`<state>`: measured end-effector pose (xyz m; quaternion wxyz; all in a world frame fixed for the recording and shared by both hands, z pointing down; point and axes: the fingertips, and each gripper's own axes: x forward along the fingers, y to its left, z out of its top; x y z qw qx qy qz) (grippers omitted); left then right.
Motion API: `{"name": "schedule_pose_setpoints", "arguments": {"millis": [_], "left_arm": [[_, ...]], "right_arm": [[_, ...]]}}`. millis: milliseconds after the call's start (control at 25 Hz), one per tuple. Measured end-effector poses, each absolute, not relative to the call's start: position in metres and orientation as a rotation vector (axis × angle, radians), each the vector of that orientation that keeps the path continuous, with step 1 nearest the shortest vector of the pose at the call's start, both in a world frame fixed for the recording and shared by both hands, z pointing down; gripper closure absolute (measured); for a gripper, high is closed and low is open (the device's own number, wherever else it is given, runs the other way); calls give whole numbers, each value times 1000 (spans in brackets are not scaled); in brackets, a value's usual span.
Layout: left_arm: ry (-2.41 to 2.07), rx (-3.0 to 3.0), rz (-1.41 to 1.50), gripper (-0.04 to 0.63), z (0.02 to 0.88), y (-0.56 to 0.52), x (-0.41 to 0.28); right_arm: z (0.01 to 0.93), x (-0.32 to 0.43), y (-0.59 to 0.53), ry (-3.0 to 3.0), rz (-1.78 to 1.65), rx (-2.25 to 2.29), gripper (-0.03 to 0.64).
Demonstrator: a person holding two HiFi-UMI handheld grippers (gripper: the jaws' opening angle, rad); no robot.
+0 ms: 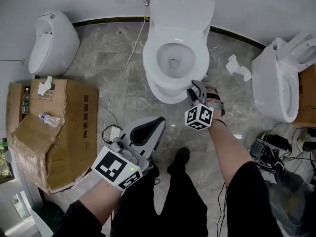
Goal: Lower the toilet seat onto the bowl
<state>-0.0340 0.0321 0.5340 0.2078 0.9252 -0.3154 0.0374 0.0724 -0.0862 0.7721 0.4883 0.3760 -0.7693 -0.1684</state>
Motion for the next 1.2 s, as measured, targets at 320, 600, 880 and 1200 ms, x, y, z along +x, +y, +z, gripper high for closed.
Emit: {"name": "schedule_pose_setpoints", "arguments": {"millis": [320,600,880,1200], "left_arm": [[-885,2549,118,581,559,44,-37],[-895,2536,121,581,578,39,-40],[-909,2526,114,581,592,34,-43],[-905,2514,138,581,614,31,-44]], "right_arm": [[815,69,-67,-1839,-417,826,466],[850,68,-55,-1822,-396,788,462],[882,66,-47,-1811,-395,783,454],[915,65,-42,-1784,-381,760,446]]}}
